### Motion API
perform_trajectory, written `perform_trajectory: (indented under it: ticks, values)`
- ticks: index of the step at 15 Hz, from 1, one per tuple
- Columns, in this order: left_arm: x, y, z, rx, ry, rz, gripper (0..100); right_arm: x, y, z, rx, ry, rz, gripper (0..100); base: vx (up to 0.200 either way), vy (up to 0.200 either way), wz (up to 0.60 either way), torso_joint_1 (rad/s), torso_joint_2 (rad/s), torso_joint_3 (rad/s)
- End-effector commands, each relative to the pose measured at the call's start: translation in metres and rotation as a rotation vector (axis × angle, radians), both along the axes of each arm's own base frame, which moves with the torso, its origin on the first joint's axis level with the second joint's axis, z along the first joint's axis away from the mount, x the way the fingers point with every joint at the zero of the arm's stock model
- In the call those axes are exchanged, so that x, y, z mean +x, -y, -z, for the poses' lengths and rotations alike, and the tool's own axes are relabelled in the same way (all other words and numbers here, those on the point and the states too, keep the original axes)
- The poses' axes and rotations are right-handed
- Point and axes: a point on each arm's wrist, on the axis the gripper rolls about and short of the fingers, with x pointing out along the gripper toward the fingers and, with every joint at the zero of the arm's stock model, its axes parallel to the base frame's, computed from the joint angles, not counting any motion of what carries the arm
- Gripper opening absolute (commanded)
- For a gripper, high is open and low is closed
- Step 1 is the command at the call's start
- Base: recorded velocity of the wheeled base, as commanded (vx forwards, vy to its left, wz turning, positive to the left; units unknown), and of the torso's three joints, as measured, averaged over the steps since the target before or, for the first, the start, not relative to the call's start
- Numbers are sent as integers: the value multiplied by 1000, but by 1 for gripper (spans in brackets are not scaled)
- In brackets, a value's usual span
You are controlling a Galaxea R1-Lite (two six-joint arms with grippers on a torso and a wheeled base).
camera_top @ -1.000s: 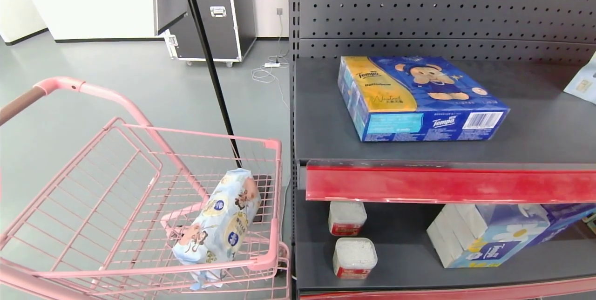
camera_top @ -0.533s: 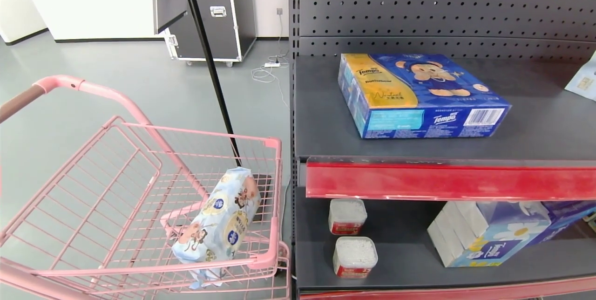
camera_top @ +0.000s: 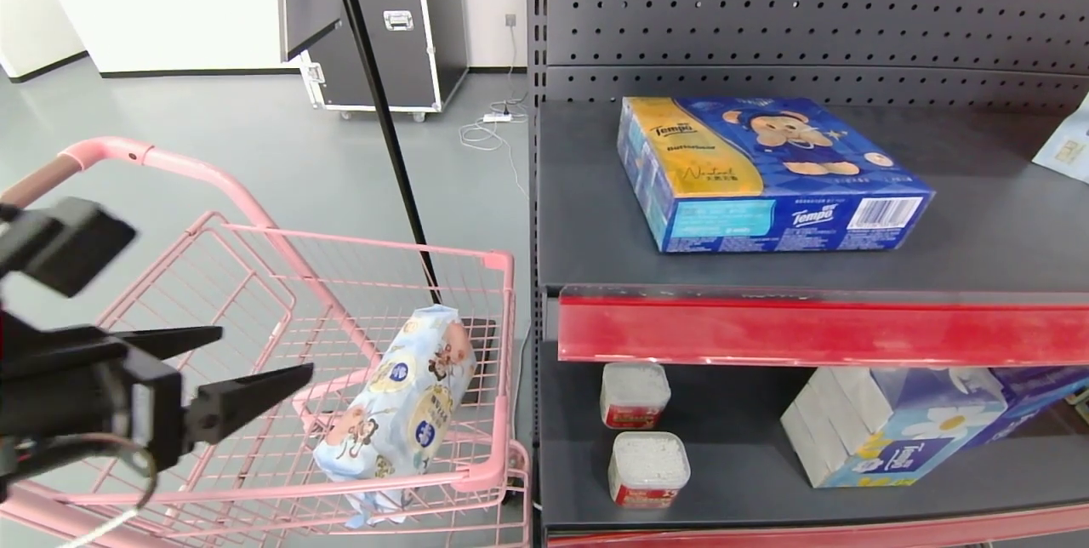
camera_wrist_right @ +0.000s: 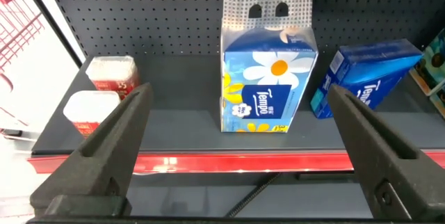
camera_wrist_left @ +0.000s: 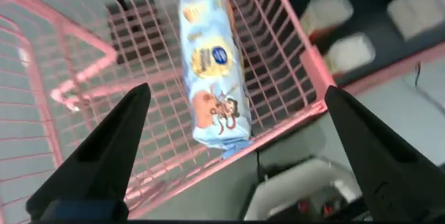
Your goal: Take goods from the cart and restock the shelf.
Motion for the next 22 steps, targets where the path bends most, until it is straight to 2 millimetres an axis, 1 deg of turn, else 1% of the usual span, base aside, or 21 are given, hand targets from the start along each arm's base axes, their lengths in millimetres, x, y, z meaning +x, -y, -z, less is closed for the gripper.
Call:
perform_trajectory:
  ticks: [1,2,3,4,5,6,9,14,18,21,22]
  values:
    - [61,37,52,125,-264,102,100,0,0,0,1,1,0,100,0,0,0,0,0,0]
    - [62,37,53,131,-267,104,100,0,0,0,1,2,0,100,0,0,0,0,0,0]
    - [78,42,65,167,-302,115,100,0,0,0,-1,1,0,100,0,0,0,0,0,0]
    - [96,46,71,189,-316,94,100,0,0,0,-1,1,0,100,0,0,0,0,0,0]
    - [100,47,73,198,-321,86,100,0,0,0,-1,1,0,100,0,0,0,0,0,0]
    - [106,49,82,218,-349,78,100,0,0,0,-1,1,0,100,0,0,0,0,0,0]
    - [111,50,93,238,-382,68,100,0,0,0,-1,1,0,100,0,0,0,0,0,0]
    - [115,48,102,260,-411,42,100,0,0,0,-1,1,0,100,0,0,0,0,0,0]
    - [123,51,122,290,-462,29,100,0,0,0,-1,1,0,100,0,0,0,0,0,0]
    - [136,57,135,278,-430,33,100,0,0,0,-2,0,0,100,0,0,0,0,0,0]
    - [137,57,137,280,-429,33,100,0,0,0,-2,0,0,100,0,0,0,0,0,0]
